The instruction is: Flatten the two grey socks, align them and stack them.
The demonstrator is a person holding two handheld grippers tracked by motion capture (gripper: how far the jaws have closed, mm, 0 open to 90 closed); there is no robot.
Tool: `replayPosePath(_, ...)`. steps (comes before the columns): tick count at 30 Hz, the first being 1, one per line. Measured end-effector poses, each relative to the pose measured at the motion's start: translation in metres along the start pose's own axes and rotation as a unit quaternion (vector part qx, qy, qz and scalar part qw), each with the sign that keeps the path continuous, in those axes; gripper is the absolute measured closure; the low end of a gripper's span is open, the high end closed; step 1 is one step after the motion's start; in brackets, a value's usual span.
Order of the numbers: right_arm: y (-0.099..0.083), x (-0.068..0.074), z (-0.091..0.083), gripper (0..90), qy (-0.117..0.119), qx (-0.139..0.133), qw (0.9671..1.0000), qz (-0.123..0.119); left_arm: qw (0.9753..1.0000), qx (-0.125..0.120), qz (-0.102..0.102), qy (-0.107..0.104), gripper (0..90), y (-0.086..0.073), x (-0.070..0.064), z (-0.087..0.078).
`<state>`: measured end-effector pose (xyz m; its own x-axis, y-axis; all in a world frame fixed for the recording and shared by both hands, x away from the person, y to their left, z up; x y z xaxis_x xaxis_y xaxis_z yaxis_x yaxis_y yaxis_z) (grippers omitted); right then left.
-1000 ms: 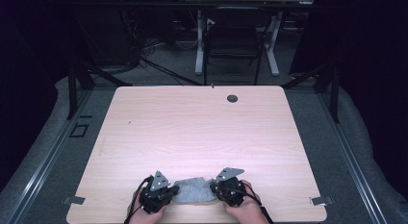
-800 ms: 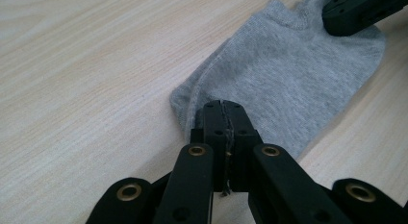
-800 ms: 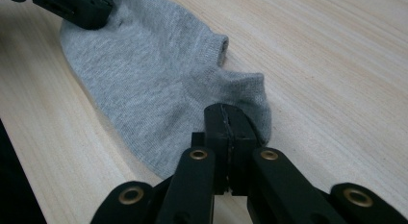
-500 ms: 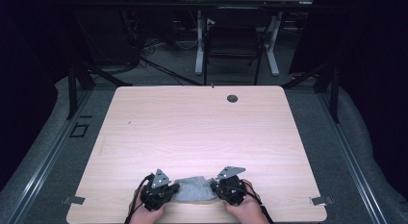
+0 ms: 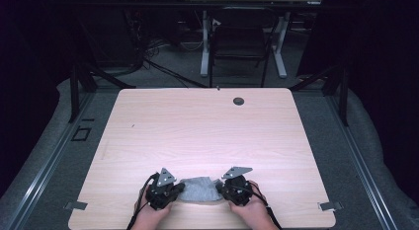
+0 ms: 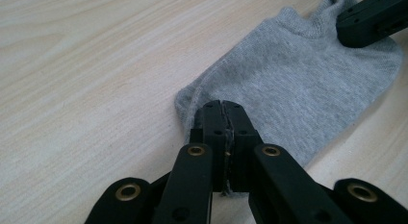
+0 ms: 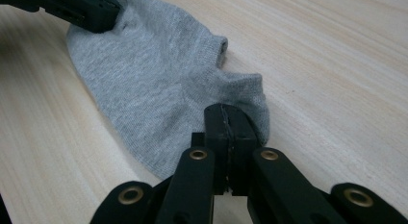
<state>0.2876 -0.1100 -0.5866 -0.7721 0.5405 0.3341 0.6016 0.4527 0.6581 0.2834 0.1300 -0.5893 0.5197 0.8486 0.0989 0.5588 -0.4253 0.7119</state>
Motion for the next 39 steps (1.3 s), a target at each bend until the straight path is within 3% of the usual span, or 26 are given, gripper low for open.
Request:
replayPosePath(15,0.010,-0.015,0.001,89.9,-0.005,0.004,0.9999,0.011,1.0000,-0.001,0.001,-0.001,89.0,0.011,0.009,0.012)
replayPosePath(19,0.014,-0.022,0.003,89.9,-0.002,-0.009,0.9996,0.025,0.9999,-0.005,-0.010,0.004,89.1,0.014,0.013,0.018)
replayPosePath(22,0.016,-0.026,0.004,89.8,-0.007,-0.011,0.9997,0.022,0.9998,-0.007,-0.017,0.005,89.1,0.016,0.015,0.021)
replayPosePath(39,0.020,-0.028,0.005,88.5,-0.015,-0.029,0.9992,0.021,0.9996,-0.016,-0.024,0.009,88.2,0.018,0.017,0.021)
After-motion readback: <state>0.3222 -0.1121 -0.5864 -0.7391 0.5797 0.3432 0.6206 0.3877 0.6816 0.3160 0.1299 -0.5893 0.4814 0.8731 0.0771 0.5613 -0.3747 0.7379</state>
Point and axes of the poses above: each handheld gripper's, and its own axes: z roughly forward along the jaws, y roughly out of its top, x roughly to its left, the point moved 2 cm from there along z, roughly forward along the jaws, and after that the axes turned 15 degrees about y, right-handed, at the moved point
